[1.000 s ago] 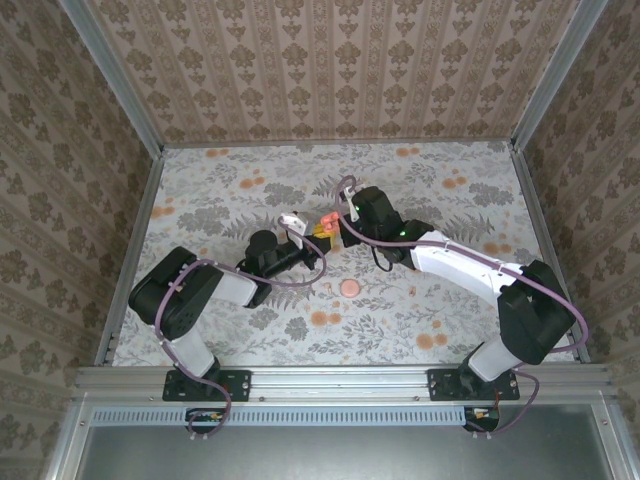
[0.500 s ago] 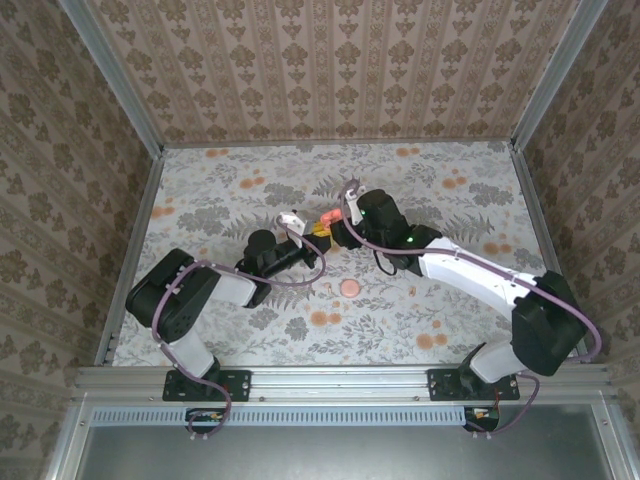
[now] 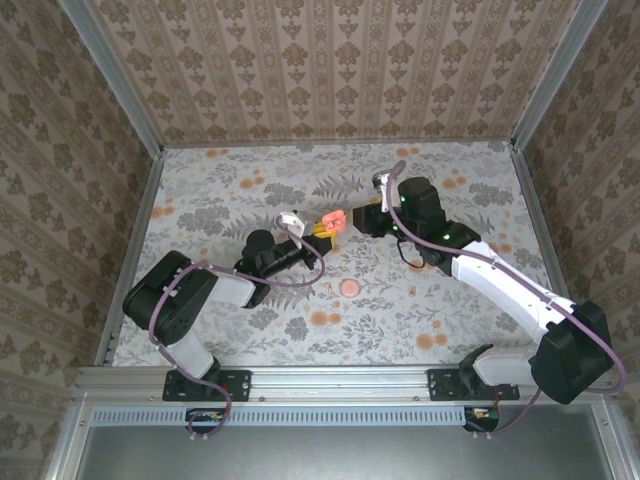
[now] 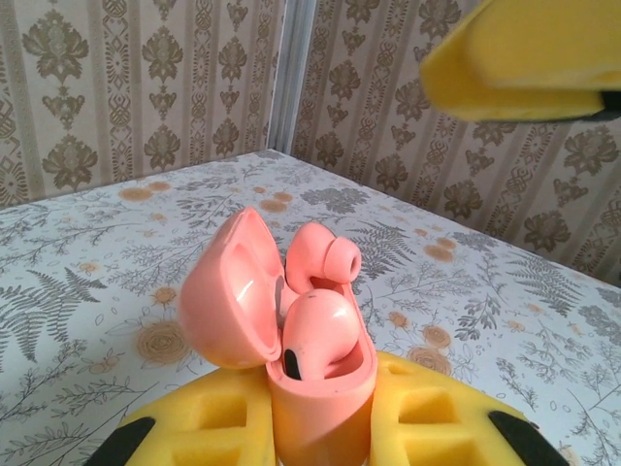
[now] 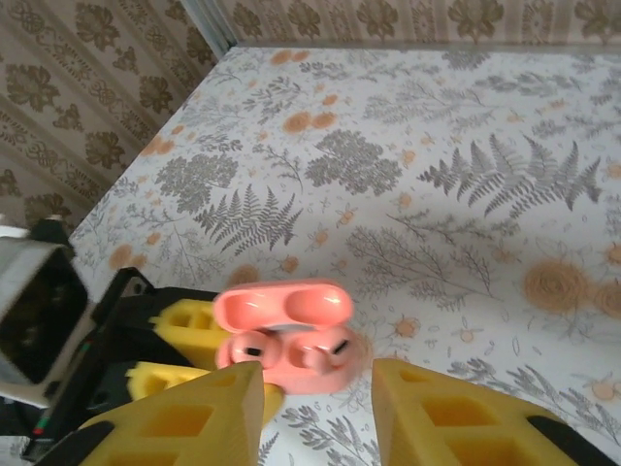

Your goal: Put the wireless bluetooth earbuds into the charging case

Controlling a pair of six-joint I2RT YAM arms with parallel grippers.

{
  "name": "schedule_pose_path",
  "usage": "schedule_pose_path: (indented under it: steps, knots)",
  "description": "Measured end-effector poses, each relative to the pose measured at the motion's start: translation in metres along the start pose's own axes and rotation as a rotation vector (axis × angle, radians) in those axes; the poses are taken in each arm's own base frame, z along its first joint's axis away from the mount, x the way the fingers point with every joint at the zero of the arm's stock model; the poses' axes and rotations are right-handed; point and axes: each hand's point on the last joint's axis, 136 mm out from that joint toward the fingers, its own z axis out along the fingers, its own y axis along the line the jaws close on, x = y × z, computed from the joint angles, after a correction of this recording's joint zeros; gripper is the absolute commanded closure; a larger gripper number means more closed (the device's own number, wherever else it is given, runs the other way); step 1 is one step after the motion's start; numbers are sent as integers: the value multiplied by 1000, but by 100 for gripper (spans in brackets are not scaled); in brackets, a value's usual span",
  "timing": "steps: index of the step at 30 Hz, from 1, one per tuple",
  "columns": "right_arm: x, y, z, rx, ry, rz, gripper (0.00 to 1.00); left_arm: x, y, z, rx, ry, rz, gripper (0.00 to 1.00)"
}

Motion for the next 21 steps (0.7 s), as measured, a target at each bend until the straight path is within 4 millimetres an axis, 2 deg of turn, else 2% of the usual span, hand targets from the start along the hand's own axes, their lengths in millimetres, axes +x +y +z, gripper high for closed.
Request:
schedule_pose_path:
  steps: [5,12,21]
  knots:
    - [14,-17,5,-24,54,134,77,-3,-3,0,15,-8,7,84]
    - [31,-10,22,-112,136,235,82,-2,-4,-2,18,-4,6,84]
    - [39,-3,32,-169,172,273,84,-5,-6,-3,22,-11,10,84]
